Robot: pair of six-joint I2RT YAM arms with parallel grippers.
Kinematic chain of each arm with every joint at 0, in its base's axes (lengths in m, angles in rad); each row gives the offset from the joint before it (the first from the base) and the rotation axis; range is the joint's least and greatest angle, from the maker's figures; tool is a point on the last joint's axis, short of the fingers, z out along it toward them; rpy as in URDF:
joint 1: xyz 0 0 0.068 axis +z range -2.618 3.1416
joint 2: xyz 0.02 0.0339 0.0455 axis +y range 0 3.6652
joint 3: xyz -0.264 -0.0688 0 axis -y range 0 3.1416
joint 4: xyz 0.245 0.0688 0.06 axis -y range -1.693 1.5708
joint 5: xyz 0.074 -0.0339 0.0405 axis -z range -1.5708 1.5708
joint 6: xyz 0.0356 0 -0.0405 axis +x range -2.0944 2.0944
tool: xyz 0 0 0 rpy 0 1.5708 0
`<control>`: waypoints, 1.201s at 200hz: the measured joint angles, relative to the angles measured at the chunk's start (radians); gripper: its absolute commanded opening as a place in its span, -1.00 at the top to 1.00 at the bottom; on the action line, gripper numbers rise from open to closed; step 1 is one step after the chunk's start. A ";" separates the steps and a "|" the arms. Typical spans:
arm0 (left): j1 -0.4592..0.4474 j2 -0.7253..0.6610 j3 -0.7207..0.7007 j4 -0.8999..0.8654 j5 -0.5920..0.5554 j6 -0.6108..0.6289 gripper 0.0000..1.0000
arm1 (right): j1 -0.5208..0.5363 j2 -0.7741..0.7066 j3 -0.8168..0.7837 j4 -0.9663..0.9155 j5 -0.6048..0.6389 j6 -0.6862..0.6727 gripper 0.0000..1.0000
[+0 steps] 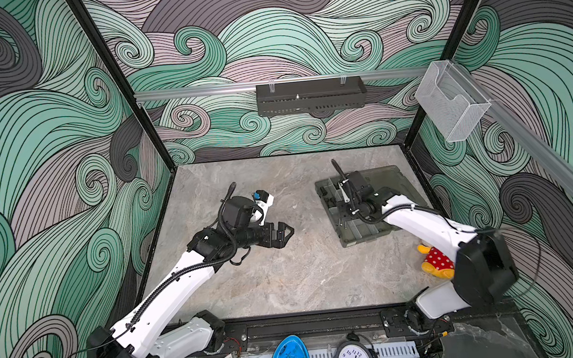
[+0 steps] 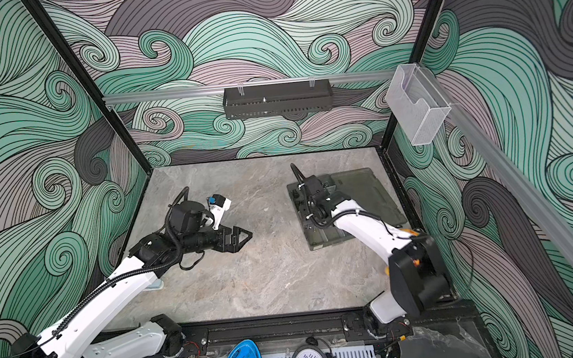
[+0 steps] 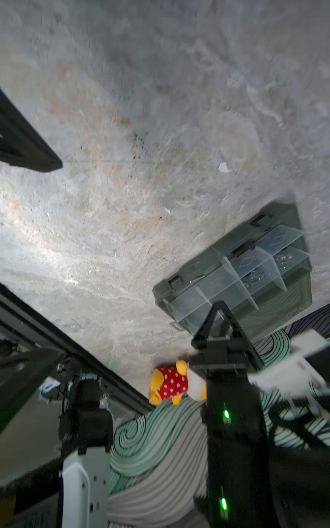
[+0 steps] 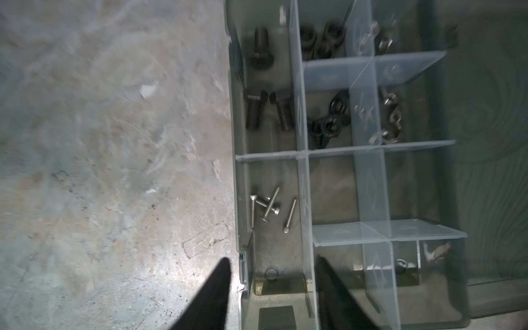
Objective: Sort the screws and nuts into containers
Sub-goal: Place the screw into the container, then reset both arms
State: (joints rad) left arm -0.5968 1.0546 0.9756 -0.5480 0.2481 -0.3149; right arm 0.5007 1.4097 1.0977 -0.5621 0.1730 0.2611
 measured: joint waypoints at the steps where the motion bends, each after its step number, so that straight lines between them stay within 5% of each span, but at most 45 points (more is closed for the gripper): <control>1: 0.000 -0.001 0.002 -0.001 -0.004 0.003 -0.97 | 0.000 -0.006 -0.001 0.002 0.002 -0.001 -0.99; 42: 0.000 -0.071 0.053 0.027 -0.352 0.197 -0.97 | -0.018 -0.367 -0.092 0.209 0.167 -0.070 -0.99; 73: 0.008 -0.119 -0.100 0.271 -0.632 0.356 -0.97 | -0.083 -0.596 -0.310 0.486 0.289 -0.232 -1.00; 132: 0.068 0.116 -0.298 0.478 -0.908 0.322 -0.97 | -0.253 -0.606 -0.560 0.578 0.412 -0.269 -0.99; 184: 0.293 0.201 -0.412 0.689 -0.934 0.296 -0.97 | -0.322 -0.594 -0.610 0.589 0.428 -0.220 -0.99; 240: 0.467 0.322 -0.562 1.075 -0.766 0.312 -0.97 | -0.327 -0.562 -0.667 0.690 0.381 -0.204 -0.99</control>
State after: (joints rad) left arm -0.1299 1.3762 0.4141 0.5266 -0.5179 -0.0025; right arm 0.1734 0.8478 0.4305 0.1276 0.5545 0.0570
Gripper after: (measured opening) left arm 0.986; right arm 0.996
